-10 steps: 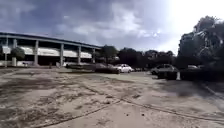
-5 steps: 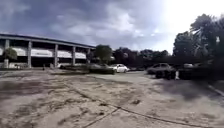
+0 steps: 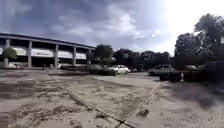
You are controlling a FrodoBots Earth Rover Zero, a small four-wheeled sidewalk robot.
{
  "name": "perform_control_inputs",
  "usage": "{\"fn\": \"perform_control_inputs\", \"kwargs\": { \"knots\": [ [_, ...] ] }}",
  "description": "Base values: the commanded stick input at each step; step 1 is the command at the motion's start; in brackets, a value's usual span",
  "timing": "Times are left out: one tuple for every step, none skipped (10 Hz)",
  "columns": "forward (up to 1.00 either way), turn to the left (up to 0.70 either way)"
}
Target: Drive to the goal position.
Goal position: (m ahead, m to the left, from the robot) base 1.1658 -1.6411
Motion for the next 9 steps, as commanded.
{"fn": "perform_control_inputs", "kwargs": {
  "knots": [
    [0.7,0.0],
    [0.7,0.0],
    [0.7,0.0],
    [0.7,0.0],
    [0.7,0.0],
    [0.7,0.0],
    [0.7,0.0],
    [0.7,0.0],
    [0.7,0.0]
  ]
}}
